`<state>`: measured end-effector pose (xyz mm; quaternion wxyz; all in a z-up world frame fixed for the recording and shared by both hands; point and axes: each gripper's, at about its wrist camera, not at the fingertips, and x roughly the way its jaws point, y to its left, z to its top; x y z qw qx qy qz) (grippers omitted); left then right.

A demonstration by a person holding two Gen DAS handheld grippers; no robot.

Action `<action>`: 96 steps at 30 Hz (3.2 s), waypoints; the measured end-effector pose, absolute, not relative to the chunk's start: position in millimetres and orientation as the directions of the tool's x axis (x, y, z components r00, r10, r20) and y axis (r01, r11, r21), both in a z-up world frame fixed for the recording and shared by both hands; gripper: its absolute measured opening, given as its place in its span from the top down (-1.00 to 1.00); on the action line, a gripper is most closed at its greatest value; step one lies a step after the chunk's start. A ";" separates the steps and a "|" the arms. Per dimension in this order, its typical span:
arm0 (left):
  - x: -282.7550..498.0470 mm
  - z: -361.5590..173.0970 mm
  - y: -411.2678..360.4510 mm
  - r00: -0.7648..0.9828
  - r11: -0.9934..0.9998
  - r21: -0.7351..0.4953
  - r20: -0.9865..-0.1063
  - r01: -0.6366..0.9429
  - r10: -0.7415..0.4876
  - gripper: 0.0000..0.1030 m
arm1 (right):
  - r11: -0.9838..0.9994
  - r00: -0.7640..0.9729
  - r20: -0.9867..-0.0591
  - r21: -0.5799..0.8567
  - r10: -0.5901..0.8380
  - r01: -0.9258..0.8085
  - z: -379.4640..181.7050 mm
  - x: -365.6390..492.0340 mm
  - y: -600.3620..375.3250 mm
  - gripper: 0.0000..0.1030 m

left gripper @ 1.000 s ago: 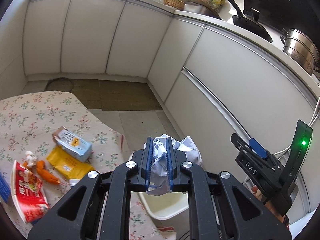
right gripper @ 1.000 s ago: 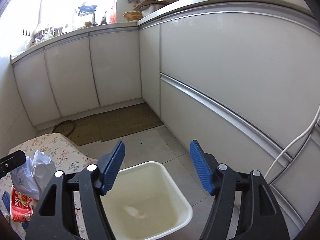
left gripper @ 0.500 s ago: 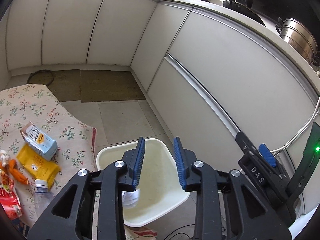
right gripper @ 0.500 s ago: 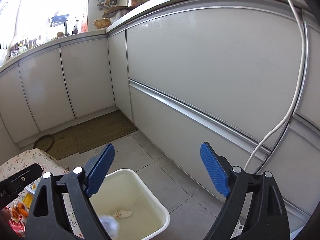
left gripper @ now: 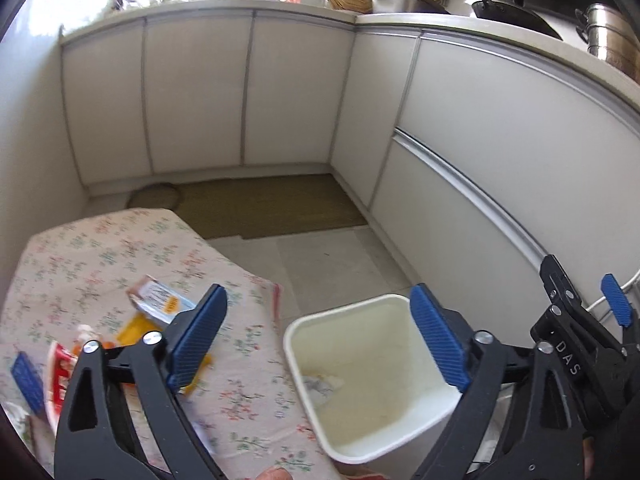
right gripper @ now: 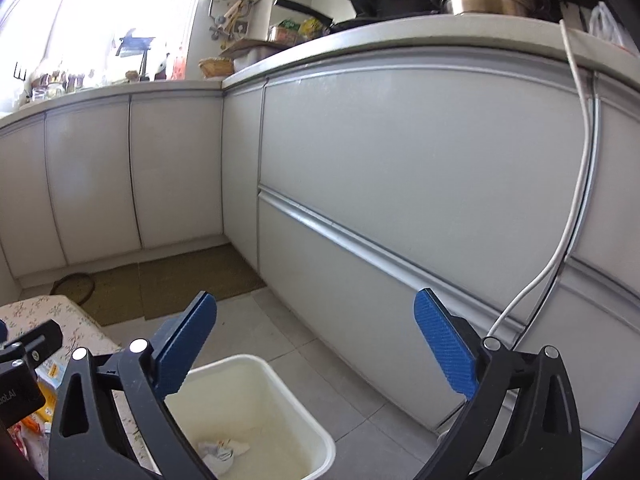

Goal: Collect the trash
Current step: 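Move both tools back over the table, then grasp the white paper cup with the left gripper while the right gripper grasps the blue box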

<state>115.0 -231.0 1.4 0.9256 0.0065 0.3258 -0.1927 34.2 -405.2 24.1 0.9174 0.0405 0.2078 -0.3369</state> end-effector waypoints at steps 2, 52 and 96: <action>110.6 2.2 -227.5 0.758 0.943 -0.039 -0.583 0.331 -0.291 -0.83 | 0.780 0.692 -0.427 -0.054 -0.582 0.623 22.1 37.8 -402.2 -0.87; 91.2 -19.6 40.7 0.703 0.947 0.082 -0.651 -0.310 0.286 -0.86 | 0.989 0.887 -0.446 -0.133 -0.118 0.065 -2.3 107.2 -140.4 -0.87; 64.4 -89.8 219.7 0.575 0.752 -0.356 -0.817 -0.555 0.037 0.96 | 0.964 0.761 -0.618 -0.020 0.198 -0.267 -22.3 126.9 -51.5 -0.87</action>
